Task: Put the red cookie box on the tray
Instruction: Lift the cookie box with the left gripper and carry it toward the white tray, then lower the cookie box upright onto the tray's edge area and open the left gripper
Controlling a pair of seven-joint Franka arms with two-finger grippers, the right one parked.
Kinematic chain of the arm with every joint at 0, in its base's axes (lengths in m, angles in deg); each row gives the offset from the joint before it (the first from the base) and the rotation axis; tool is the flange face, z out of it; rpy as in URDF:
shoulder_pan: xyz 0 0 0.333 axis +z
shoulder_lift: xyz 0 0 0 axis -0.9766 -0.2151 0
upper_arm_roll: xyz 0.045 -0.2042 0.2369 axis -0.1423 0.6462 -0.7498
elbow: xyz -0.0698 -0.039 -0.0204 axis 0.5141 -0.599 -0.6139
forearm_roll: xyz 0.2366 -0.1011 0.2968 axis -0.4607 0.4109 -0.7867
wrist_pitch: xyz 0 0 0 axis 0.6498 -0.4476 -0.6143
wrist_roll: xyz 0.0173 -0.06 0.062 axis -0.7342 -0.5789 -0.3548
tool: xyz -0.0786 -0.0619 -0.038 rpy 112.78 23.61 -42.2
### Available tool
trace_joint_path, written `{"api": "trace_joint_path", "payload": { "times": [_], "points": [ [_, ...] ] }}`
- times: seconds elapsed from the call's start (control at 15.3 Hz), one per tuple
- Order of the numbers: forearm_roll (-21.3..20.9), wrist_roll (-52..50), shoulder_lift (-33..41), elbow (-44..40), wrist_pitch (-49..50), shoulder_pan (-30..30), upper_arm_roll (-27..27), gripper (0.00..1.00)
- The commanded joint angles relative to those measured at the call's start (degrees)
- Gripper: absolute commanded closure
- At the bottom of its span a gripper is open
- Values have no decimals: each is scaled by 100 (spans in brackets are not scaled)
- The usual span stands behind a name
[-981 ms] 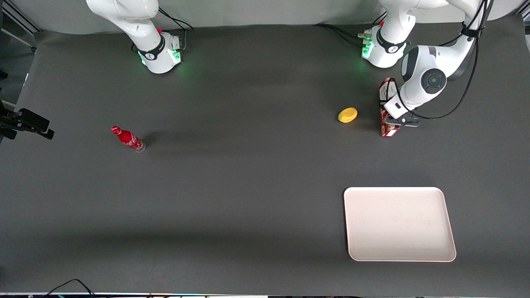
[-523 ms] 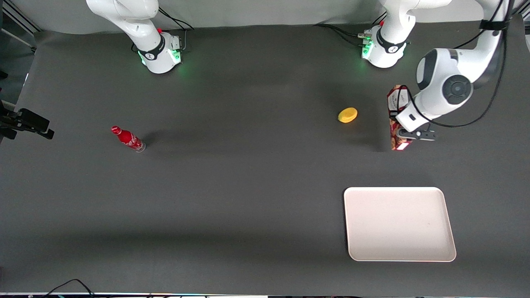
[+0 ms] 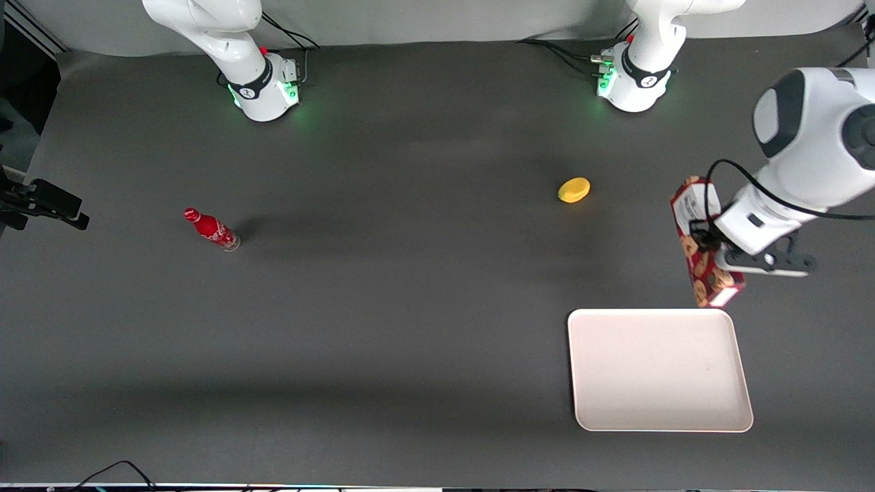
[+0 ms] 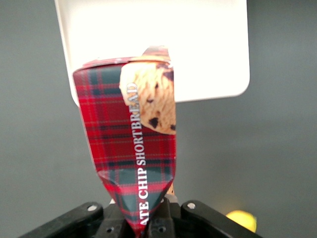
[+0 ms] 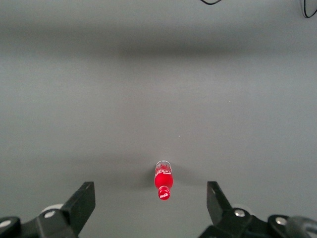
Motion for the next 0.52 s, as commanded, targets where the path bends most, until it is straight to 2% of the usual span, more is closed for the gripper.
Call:
{"api": "trace_joint_path", "payload": {
  "times": [0.0, 0.13, 0.46],
  "points": [
    [12, 519, -1514, -1994, 435, -32, -392, 100],
    [66, 862, -2209, -2610, 329, -14, -516, 100],
    [233, 785, -3809, -3956, 207, 240, -525, 100]
  ]
}}
